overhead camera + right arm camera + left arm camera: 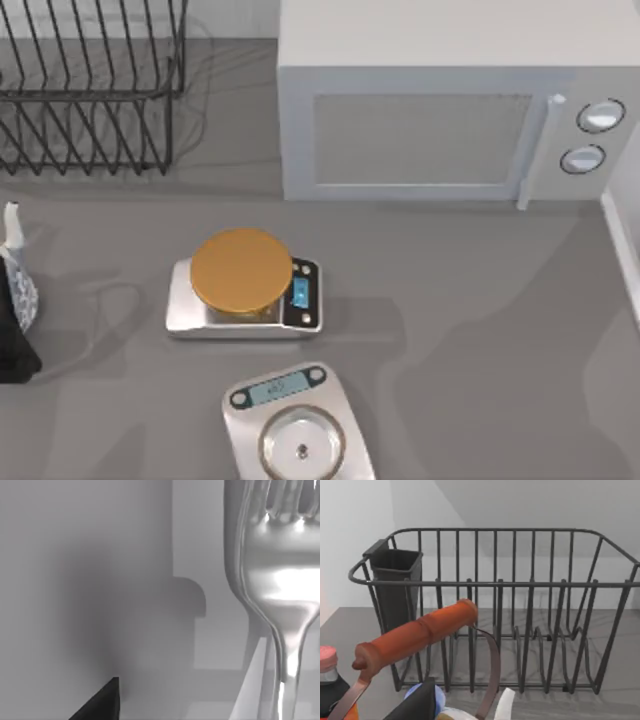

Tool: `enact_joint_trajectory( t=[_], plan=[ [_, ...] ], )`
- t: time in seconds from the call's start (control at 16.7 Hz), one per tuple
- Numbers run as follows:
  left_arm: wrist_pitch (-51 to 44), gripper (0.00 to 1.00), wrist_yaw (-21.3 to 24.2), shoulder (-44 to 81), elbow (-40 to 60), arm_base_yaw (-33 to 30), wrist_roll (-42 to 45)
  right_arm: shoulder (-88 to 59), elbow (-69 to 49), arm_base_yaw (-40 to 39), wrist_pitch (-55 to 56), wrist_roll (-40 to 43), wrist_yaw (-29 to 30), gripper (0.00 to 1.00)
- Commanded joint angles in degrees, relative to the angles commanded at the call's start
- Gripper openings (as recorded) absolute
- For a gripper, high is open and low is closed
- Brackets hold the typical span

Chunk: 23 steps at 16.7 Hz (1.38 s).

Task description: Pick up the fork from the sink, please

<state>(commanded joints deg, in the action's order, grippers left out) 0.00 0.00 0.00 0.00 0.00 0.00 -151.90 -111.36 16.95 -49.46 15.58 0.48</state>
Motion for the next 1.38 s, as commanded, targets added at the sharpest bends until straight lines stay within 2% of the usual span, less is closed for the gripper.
enact_joint_trajectory(
  t=[0.78, 1.38],
  plan=[
    [0.0, 1.0, 0.0, 0.0, 0.0, 0.0, 0.0, 0.0, 0.0, 0.0, 0.0, 0.0, 0.0, 0.02],
    [0.0, 1.0, 0.0, 0.0, 0.0, 0.0, 0.0, 2.61, -0.76, -0.18, -0.87, -0.62, -0.7, 0.0]
  ],
)
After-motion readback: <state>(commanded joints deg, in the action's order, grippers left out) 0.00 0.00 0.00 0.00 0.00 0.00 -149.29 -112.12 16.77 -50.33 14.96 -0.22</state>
